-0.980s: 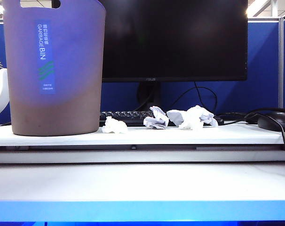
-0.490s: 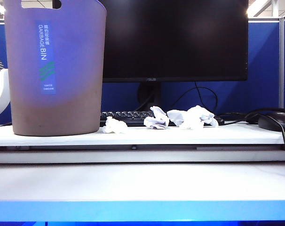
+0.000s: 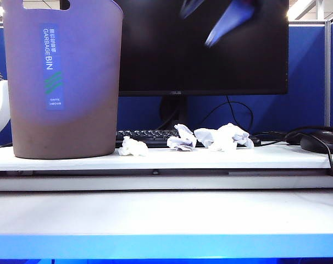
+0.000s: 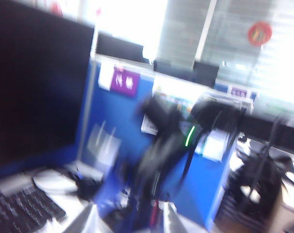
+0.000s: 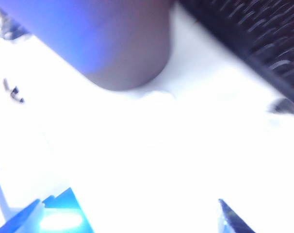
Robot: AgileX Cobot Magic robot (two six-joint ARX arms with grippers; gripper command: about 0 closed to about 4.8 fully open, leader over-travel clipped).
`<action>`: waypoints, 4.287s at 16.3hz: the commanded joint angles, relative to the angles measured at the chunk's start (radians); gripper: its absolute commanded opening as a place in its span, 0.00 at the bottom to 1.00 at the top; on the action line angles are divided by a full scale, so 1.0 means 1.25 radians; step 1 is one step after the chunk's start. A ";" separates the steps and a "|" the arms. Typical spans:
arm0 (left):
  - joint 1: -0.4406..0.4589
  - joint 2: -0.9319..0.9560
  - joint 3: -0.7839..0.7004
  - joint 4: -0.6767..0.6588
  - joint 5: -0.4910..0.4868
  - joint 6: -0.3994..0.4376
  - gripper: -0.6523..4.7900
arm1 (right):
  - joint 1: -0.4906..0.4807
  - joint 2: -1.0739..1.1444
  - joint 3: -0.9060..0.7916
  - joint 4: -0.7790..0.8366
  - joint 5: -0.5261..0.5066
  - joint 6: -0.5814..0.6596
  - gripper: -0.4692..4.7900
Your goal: Pick up all paper balls from the table and place them in the pink trash can.
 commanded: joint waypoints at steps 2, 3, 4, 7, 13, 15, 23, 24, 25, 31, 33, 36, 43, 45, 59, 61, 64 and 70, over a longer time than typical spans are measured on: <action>0.016 -0.048 0.003 -0.007 -0.117 0.049 0.46 | 0.059 0.115 -0.068 0.201 -0.005 0.004 1.00; 0.030 -0.060 0.003 -0.029 -0.155 0.065 0.46 | 0.075 0.150 -0.068 0.227 -0.005 0.004 1.00; 0.053 -0.076 0.003 -0.089 -0.250 0.113 0.46 | 0.093 0.204 -0.068 0.280 0.000 0.004 1.00; 0.078 -0.095 0.003 -0.263 -0.340 0.233 0.46 | 0.108 0.268 -0.068 0.352 0.061 0.006 1.00; 0.078 -0.100 0.003 -0.485 -0.298 0.239 0.46 | 0.117 0.313 -0.068 0.423 0.070 0.006 1.00; 0.078 -0.104 0.003 -0.533 -0.230 0.219 0.46 | 0.127 0.333 -0.068 0.429 0.082 0.006 1.00; 0.078 -0.105 0.003 -0.596 -0.151 0.218 0.46 | 0.133 0.347 -0.068 0.429 0.140 0.006 0.07; 0.078 -0.105 0.003 -0.597 -0.147 0.217 0.46 | 0.133 0.347 -0.068 0.430 0.141 0.006 0.09; 0.078 -0.105 0.003 -0.598 -0.142 0.217 0.46 | 0.133 0.345 -0.067 0.429 0.142 0.006 0.09; 0.078 -0.105 0.003 -0.596 -0.112 0.217 0.46 | 0.117 0.186 -0.065 0.452 0.294 -0.044 0.09; 0.078 -0.105 0.003 -0.597 -0.105 0.217 0.46 | 0.113 0.103 -0.065 0.513 0.277 -0.048 0.09; 0.078 -0.105 0.003 -0.597 -0.087 0.219 0.46 | 0.122 0.047 -0.057 0.661 0.188 -0.045 0.09; 0.078 -0.105 0.003 -0.542 0.078 0.219 0.46 | 0.198 0.150 0.103 0.711 0.051 0.001 0.11; 0.078 -0.105 0.003 -0.510 0.142 0.218 0.46 | 0.198 0.172 0.108 0.703 0.069 0.030 0.95; 0.039 0.032 0.002 -0.404 -0.094 0.156 0.46 | 0.085 0.193 0.033 0.238 0.427 -0.033 1.00; -0.010 0.039 0.002 -0.403 -0.101 0.156 0.46 | 0.084 0.281 0.034 0.277 0.428 -0.033 1.00; -0.022 0.039 0.002 -0.404 -0.113 0.150 0.46 | 0.081 0.348 0.034 0.288 0.429 -0.034 1.00; -0.022 0.039 0.002 -0.432 -0.164 0.145 0.46 | 0.080 0.396 0.034 0.352 0.485 -0.033 0.95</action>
